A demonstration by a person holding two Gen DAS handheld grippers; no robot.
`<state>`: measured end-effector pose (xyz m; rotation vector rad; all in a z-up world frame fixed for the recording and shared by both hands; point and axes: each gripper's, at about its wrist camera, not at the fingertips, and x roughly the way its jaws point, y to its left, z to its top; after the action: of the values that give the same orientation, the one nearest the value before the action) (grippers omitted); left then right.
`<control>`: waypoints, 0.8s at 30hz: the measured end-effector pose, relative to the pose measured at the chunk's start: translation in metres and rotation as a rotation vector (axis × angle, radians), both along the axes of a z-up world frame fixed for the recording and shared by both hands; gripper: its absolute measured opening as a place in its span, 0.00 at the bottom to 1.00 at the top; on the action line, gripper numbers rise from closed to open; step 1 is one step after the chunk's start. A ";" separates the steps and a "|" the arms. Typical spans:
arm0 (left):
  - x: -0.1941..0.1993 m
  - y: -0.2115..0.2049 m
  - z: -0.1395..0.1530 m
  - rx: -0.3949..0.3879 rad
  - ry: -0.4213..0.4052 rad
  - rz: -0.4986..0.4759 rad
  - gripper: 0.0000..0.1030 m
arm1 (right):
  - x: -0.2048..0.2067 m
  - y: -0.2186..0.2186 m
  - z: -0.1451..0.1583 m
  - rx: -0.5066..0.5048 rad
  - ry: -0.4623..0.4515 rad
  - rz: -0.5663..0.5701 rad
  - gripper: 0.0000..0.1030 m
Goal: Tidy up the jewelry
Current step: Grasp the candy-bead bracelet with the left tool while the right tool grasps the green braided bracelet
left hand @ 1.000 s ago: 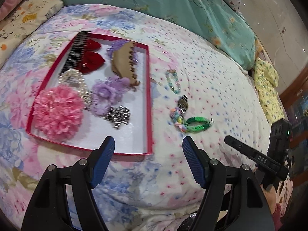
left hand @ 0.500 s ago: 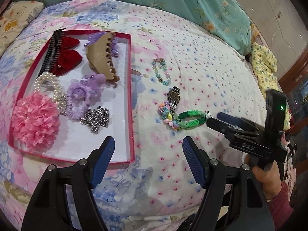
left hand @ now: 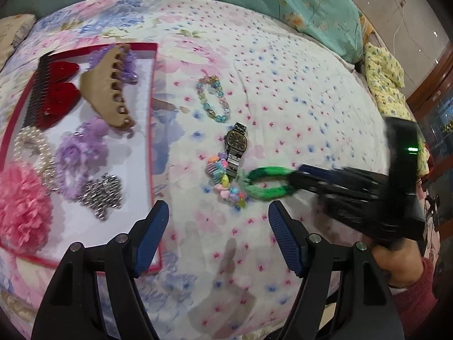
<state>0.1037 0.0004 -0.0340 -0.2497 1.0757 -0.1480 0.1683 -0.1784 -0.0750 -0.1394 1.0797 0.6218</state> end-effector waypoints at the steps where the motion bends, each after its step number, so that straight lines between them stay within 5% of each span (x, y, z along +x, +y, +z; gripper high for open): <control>1: 0.005 -0.004 -0.004 0.004 0.009 -0.007 0.71 | -0.001 -0.005 0.002 0.015 0.006 -0.014 0.21; 9: 0.031 -0.028 -0.026 0.046 0.034 -0.043 0.68 | -0.016 -0.071 0.023 0.157 0.024 -0.183 0.21; 17: 0.037 -0.039 -0.043 0.092 0.056 -0.080 0.12 | -0.017 -0.085 0.034 0.270 0.032 -0.220 0.21; 19: 0.031 -0.031 -0.041 0.015 0.064 -0.067 0.07 | -0.020 -0.083 0.036 0.282 0.034 -0.216 0.21; 24: 0.009 -0.019 -0.027 -0.014 0.026 -0.039 0.06 | -0.031 -0.078 0.036 0.338 0.056 -0.204 0.21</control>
<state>0.1123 -0.0183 -0.0606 -0.2440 1.1059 -0.1873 0.1369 -0.2565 -0.0386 0.2794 1.0126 0.6166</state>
